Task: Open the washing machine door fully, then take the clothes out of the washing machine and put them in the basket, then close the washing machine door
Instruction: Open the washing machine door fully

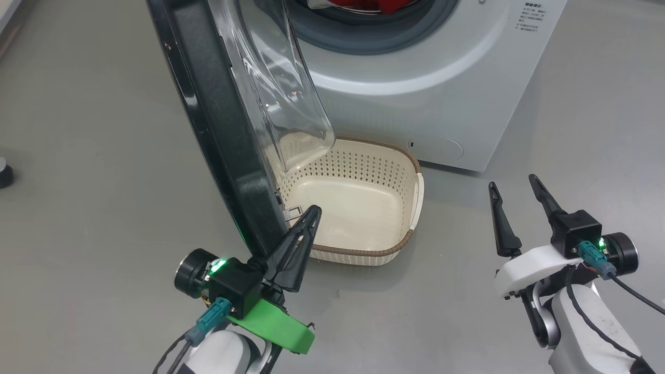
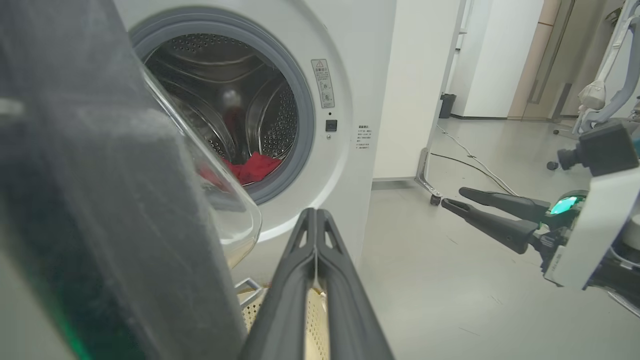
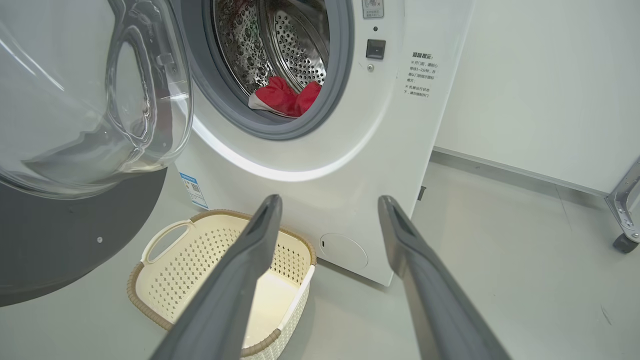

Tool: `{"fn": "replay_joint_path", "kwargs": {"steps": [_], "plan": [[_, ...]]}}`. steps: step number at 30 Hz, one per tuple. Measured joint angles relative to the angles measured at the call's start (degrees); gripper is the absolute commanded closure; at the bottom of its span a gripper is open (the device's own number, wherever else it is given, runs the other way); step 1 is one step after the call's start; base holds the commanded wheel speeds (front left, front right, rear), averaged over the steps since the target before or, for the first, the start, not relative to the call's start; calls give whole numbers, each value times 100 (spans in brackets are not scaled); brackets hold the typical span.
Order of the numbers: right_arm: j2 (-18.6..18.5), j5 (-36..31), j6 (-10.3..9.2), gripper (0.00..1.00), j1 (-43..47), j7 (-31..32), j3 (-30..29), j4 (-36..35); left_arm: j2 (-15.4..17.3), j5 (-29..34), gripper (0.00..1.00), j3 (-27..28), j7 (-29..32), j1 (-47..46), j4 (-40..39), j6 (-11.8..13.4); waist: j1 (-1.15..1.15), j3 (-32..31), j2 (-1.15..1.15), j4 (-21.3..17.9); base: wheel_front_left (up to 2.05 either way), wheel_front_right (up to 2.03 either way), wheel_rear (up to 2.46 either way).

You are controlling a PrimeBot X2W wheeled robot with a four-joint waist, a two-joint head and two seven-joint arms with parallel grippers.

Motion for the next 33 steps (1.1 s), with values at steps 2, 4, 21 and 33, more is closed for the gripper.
{"fn": "replay_joint_path", "kwargs": {"steps": [2, 4, 21, 33], "plan": [[0, 0, 24, 0, 0, 0, -23, 16, -1, -1, 100, 90, 0, -7, 63, 53, 0, 15, 0, 6, 0, 0, 0], [1, -1, 25, 0, 0, 0, -40, 22, -3, -12, 100, 158, 1, -8, 121, 103, 0, 27, 0, 15, 0, 0, 0], [23, -8, 79, 0, 3, 0, -256, 96, -141, -350, 100, 836, 1, -27, 433, 521, 0, 14, 0, 344, 0, 0, 0], [104, -54, 192, 0, 9, 0, -281, 114, -3, -376, 100, 2011, 1, 93, 552, 731, 0, -100, 0, 492, 0, 0, 0]]}}
